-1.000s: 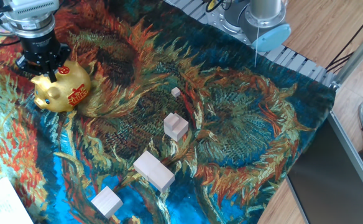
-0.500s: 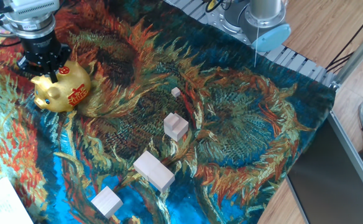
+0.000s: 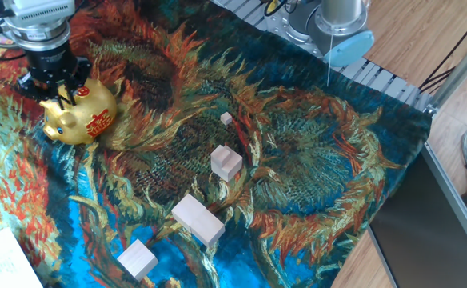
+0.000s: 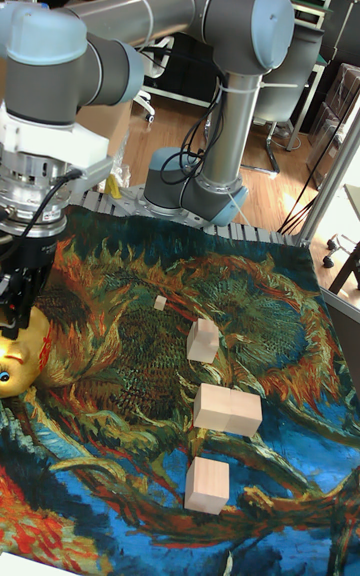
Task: Drop coins into a piggy bank
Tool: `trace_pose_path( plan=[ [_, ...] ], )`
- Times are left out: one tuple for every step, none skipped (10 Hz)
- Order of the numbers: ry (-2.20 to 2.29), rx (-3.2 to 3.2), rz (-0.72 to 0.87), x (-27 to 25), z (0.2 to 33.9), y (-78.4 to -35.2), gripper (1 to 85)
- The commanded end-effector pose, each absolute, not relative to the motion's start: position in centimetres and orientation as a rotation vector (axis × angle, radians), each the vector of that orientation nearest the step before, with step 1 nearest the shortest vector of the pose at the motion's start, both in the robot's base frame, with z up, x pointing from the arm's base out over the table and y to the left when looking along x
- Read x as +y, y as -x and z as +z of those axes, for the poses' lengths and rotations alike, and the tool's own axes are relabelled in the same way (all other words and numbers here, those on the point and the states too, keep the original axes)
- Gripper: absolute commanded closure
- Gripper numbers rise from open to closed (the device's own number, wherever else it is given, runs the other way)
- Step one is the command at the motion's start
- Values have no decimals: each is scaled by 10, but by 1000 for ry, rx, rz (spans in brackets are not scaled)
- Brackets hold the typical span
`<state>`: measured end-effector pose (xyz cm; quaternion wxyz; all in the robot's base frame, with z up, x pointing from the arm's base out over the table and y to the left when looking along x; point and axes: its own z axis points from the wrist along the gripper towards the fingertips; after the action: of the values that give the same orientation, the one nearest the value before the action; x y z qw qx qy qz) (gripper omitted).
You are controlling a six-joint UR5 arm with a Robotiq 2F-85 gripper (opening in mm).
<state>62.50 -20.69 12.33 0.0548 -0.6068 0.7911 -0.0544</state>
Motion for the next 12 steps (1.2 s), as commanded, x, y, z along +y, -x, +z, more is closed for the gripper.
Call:
trace_pose_path(
  plan=[
    [1833,2395,-171,-207,125,-628,430],
    [1825,2407,-173,-208,127,-627,430],
    [1798,2432,-179,-208,131,-625,430],
    [1670,2524,-187,-210,139,-624,490],
    [1464,2634,-149,-210,147,-624,650],
    [1285,2712,-123,-212,152,-627,843],
    [1066,2801,-84,-208,151,-625,843],
    [775,2903,-25,-203,151,-621,843],
    [637,2926,-22,-204,151,-624,843],
    [554,2939,-38,-207,151,-625,843],
    [455,2948,-68,-213,152,-628,843],
    [390,2949,-64,-213,152,-630,843]
  ],
)
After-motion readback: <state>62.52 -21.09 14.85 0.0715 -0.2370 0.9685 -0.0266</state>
